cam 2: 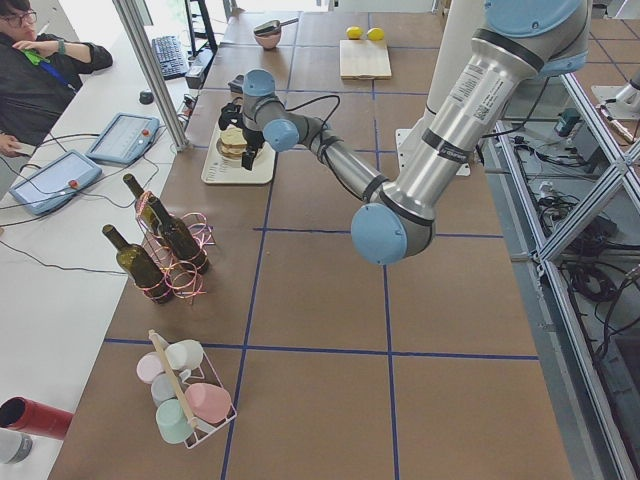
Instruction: Make sandwich and place on tray
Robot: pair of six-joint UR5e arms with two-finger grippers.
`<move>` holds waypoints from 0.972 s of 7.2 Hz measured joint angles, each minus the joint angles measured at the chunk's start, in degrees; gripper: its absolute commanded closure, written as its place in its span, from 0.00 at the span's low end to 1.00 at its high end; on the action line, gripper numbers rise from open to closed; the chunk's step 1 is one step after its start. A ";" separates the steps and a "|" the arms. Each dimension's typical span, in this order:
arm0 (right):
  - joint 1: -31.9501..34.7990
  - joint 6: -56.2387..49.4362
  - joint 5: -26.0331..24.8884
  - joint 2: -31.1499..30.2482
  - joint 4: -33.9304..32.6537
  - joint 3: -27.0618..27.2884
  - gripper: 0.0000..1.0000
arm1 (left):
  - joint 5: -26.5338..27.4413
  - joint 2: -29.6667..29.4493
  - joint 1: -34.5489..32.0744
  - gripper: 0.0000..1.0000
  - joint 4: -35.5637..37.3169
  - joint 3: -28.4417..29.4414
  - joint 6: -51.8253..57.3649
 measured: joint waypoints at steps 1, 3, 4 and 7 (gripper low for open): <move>-0.03 1.09 -0.07 0.09 0.93 -0.09 0.00 | -0.10 6.26 -4.84 0.00 5.60 -6.51 9.22; -0.04 2.02 -0.07 0.13 1.83 -0.25 0.00 | -2.03 16.40 -15.39 0.00 10.10 -9.91 29.59; -0.04 2.11 -0.02 0.11 1.93 -0.25 0.00 | -3.20 21.39 -19.98 0.00 10.61 -9.72 36.24; -0.04 1.84 -0.24 0.01 2.88 -0.23 0.00 | -6.82 35.86 -29.68 0.00 10.40 -7.42 41.19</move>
